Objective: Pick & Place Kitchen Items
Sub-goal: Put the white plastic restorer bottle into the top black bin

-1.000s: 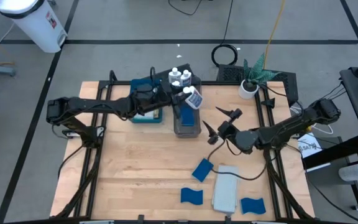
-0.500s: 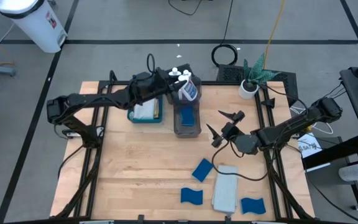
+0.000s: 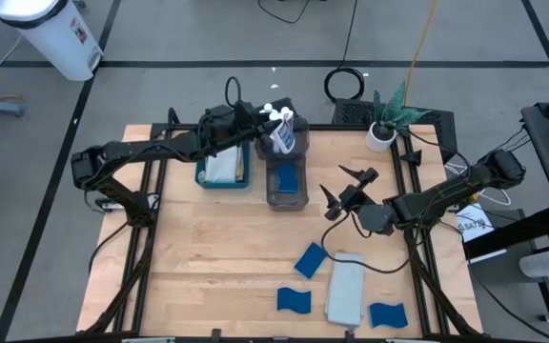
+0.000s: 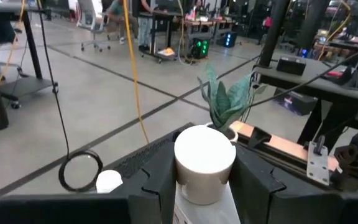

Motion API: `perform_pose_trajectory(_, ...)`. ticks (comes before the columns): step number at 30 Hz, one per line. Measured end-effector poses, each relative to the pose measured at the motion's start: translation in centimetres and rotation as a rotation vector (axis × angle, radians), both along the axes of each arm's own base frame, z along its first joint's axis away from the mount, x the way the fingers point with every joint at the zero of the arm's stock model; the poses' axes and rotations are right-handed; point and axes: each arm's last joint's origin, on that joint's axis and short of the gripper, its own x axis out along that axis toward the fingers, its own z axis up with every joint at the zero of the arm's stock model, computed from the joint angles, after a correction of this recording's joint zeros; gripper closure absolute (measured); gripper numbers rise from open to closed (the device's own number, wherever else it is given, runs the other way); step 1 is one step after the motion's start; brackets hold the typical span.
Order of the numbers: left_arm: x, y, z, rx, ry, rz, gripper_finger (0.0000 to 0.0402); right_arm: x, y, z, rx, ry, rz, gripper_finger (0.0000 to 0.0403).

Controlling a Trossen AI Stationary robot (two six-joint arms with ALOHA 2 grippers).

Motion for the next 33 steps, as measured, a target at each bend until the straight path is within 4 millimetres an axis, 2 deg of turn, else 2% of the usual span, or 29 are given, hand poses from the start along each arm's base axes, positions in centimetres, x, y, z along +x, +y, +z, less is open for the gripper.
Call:
perform_pose_trajectory(2,0.2,0.1,0.9,-0.013,0.024,0.0,0.0284,0.1,-0.3,-0.2,0.021,-0.012,0.005,0.0072)
perform_pose_trajectory(7,1.1,0.2,4.7,0.025,0.111,-0.018,0.0284,0.6,-1.0,-0.1,0.122,-0.035,0.147,0.0072)
perform_pose_trajectory(11,2.2,0.6,5.2,0.062,0.151,-0.039,0.0284,0.4,-1.3,0.3,0.222,-0.056,0.279,0.0071)
perform_pose_trajectory(14,3.1,0.9,4.4,0.066,0.174,-0.048,0.0284,-0.1,-1.3,0.5,0.27,-0.057,0.322,0.0071)
perform_pose_trajectory(20,5.2,2.3,0.8,0.035,0.244,-0.041,0.0284,-0.7,-1.5,0.7,0.287,-0.044,0.311,0.0071)
perform_pose_trajectory(25,6.7,3.0,-1.3,0.046,0.247,-0.031,0.0284,-0.8,-1.5,0.6,0.286,-0.038,0.312,0.0071)
perform_pose_trajectory(33,8.2,4.6,-4.3,0.059,0.266,0.02,0.0284,-0.8,-1.5,0.5,0.281,-0.024,0.311,0.0071)
